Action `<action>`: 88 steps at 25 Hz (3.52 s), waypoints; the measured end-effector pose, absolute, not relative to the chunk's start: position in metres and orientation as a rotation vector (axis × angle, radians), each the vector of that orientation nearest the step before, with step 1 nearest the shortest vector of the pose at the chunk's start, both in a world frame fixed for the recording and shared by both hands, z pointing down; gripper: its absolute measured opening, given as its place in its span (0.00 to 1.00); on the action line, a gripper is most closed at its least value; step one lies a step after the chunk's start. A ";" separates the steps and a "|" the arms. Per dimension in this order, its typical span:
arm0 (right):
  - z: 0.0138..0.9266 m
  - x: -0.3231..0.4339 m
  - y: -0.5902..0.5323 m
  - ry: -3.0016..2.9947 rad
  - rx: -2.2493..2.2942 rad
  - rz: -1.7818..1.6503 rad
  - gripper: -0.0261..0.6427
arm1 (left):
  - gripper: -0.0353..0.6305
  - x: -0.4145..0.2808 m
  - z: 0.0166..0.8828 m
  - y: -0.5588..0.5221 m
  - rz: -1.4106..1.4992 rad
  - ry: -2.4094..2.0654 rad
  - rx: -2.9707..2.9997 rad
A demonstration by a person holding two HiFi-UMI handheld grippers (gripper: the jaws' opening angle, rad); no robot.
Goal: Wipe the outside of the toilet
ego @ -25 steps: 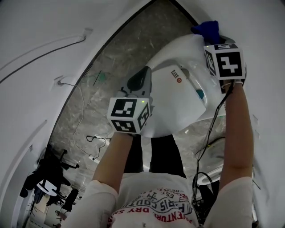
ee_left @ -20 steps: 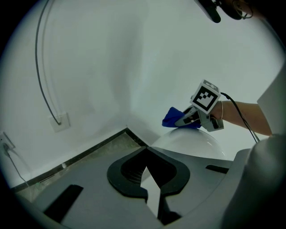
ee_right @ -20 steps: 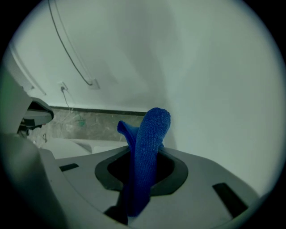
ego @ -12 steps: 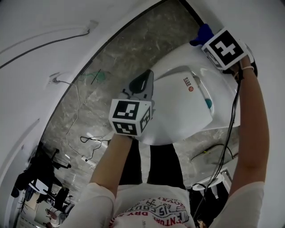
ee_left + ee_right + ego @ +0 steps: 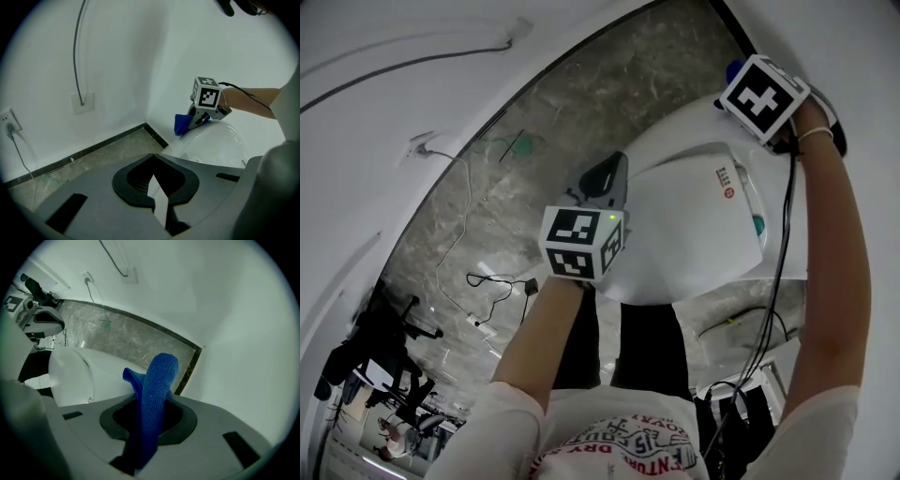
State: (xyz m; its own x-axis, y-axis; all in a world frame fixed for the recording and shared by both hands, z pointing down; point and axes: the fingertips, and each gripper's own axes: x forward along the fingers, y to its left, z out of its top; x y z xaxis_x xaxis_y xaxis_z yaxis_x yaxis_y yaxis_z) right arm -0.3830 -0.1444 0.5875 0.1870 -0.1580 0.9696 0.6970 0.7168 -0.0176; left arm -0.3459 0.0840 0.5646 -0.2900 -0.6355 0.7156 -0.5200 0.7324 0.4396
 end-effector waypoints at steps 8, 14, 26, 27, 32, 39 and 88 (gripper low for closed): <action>0.632 -0.380 -0.104 -1.116 -0.616 -0.745 0.15 | 0.06 -0.338 0.586 0.120 -0.176 -1.929 0.832; 0.666 -0.366 -0.060 -1.053 -0.691 -0.728 0.15 | 0.06 -0.327 0.600 0.154 -0.167 -1.916 0.819; 0.714 -0.329 0.032 -0.992 -0.862 -0.699 0.15 | 0.06 -0.310 0.624 0.216 -0.178 -1.914 0.777; 0.717 -0.326 0.040 -0.983 -0.873 -0.699 0.15 | 0.06 -0.306 0.626 0.219 -0.183 -1.910 0.780; 0.731 -0.319 0.067 -0.962 -0.915 -0.699 0.15 | 0.06 -0.289 0.646 0.236 -0.168 -1.871 0.807; 0.735 -0.302 0.105 -0.891 -0.994 -0.634 0.15 | 0.06 -0.271 0.659 0.268 -0.183 -1.854 0.777; 0.712 -0.081 0.322 -0.490 -1.231 -1.235 0.15 | 0.06 -0.017 0.627 0.478 -0.400 -2.075 0.271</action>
